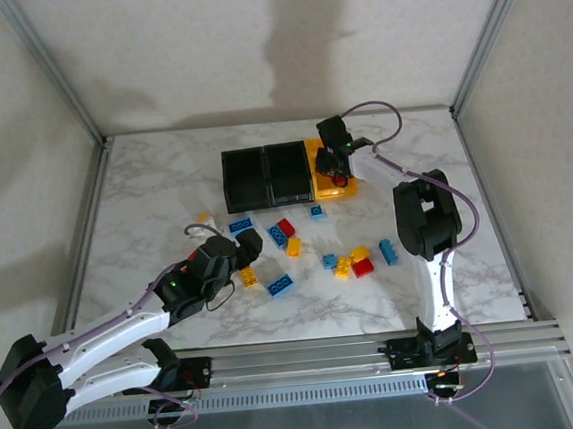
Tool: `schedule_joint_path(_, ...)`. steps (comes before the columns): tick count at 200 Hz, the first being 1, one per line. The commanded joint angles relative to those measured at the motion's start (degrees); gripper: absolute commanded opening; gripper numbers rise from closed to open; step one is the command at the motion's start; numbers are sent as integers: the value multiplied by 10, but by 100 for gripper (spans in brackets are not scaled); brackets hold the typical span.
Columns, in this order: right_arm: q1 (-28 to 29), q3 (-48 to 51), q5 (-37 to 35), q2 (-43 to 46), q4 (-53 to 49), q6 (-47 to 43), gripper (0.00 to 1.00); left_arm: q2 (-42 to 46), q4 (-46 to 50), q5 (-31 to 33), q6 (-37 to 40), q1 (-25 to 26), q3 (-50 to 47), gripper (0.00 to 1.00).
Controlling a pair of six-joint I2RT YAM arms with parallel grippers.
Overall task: Sort the legos into containers by color
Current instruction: Place the lego in the container.
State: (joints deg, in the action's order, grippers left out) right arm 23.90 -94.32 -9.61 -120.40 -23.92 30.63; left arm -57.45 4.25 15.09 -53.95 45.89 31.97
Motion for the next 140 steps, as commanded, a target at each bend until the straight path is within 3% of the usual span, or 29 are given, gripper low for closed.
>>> schedule_joint_path(1,3,-25,2,-6,-22,-7,41,8,23,18,-8,-6,-12,81)
schedule_joint_path(43,4,-11,-1,26,-20,-9,49,0,15,11,-5,-12,-11,82)
schedule_joint_path(103,6,55,-1,94,-2,-13,50,-21,-5,-18,6,-15,2,83)
schedule_joint_path(140,13,96,8,143,6,-19,50,-40,-54,-91,50,-7,10,82)
